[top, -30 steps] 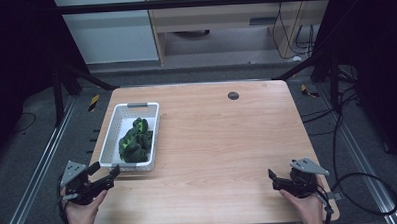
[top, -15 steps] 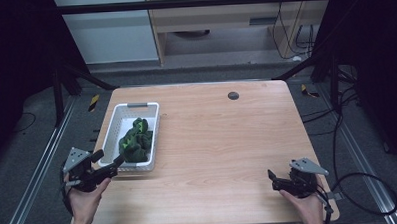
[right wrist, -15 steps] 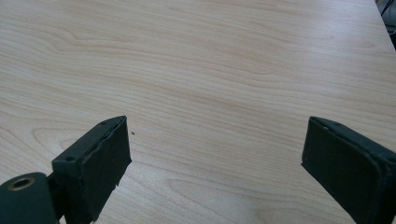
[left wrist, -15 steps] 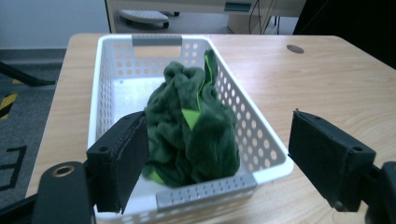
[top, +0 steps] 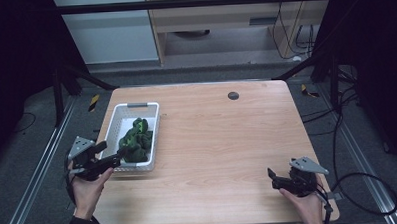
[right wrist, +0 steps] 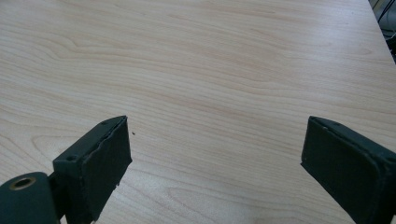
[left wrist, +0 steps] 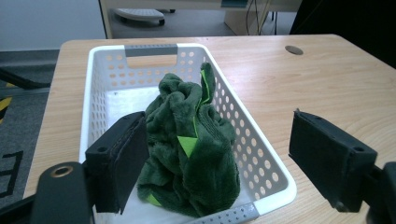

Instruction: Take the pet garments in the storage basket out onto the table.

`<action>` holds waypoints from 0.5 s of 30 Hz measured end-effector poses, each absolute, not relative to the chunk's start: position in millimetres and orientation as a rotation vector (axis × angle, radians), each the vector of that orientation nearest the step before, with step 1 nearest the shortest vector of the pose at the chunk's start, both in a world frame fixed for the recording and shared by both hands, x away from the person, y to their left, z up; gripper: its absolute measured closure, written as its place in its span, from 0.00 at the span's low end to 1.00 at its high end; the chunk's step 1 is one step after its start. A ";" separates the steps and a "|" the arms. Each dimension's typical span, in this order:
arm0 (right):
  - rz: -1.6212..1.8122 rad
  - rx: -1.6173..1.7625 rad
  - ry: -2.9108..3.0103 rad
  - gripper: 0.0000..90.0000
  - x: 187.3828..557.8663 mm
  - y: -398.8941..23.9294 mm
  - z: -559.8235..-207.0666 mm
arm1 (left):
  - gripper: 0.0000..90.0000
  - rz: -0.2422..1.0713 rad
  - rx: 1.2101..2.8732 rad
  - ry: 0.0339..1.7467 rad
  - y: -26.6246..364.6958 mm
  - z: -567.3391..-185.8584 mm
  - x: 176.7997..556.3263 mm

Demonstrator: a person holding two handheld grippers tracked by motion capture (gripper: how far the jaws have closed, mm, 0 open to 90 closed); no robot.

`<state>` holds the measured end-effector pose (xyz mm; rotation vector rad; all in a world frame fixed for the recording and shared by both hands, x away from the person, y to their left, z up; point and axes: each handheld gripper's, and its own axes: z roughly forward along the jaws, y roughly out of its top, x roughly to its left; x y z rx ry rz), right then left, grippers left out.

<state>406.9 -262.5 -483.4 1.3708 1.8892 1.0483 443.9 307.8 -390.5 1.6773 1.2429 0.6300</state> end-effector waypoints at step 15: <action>1.048 1.373 1.900 0.09 407.9 -263.4 -483.1 | 0.20 0.616 1.788 1.243 296.3 -376.3 471.7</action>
